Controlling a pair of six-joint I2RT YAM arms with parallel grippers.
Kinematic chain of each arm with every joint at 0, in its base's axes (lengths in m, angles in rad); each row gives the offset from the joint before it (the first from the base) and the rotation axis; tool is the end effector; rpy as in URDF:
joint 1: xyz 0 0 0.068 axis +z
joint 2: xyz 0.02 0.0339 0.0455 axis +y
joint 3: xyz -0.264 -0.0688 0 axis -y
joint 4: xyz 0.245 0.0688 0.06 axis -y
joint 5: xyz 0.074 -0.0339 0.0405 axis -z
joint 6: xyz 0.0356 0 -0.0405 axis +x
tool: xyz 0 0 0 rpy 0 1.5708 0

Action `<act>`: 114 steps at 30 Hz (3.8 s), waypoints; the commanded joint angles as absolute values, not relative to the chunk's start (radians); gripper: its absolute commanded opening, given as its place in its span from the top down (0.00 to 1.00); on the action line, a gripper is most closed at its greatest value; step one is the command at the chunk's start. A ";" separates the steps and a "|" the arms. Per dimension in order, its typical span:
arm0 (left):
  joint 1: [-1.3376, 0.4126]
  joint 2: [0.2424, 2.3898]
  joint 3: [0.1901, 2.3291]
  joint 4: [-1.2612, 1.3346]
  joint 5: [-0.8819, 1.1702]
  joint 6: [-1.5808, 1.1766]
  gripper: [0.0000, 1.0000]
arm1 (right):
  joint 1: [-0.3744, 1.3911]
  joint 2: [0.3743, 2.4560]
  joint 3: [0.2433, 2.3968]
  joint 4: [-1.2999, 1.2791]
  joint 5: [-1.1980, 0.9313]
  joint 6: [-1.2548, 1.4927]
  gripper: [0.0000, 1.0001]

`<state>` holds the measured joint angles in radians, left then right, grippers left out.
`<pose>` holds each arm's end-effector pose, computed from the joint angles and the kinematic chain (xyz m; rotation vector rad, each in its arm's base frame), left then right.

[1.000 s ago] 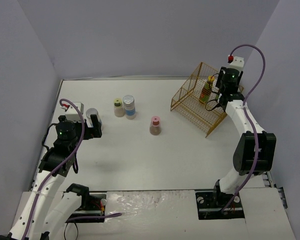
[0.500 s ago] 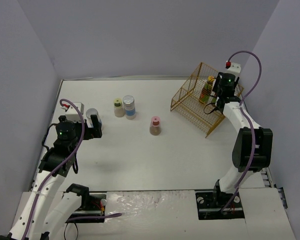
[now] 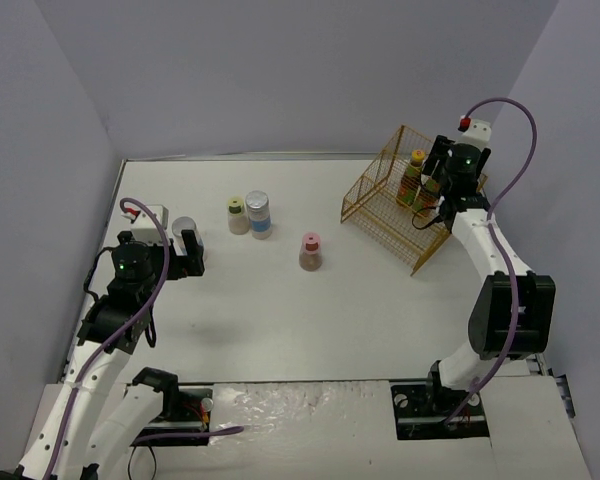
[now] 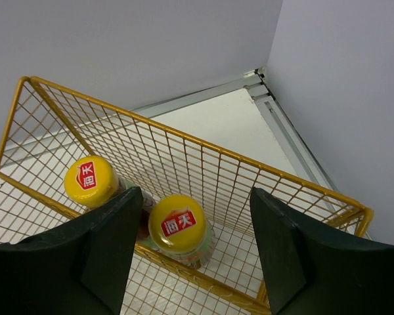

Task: Organize the condiment bottles

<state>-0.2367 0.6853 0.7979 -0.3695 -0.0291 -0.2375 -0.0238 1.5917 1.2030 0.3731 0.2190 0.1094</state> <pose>0.1541 -0.0361 0.3399 -0.0214 1.8383 -0.3070 0.3834 -0.0169 0.3384 0.2754 1.5630 -0.1068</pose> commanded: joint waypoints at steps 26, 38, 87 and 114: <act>-0.235 0.706 0.836 -0.314 -0.008 -0.235 0.03 | 0.638 1.372 1.043 0.163 0.121 0.154 0.03; -0.232 0.713 0.836 -0.316 -0.006 -0.239 0.03 | 0.754 1.649 1.047 0.343 0.258 0.194 0.06; -0.231 0.726 0.839 -0.321 -0.003 -0.246 0.03 | 0.412 1.511 1.118 0.236 0.563 0.310 1.00; -0.237 0.863 0.846 -0.281 0.120 -0.284 0.03 | 0.392 1.401 1.133 0.124 0.376 0.328 0.17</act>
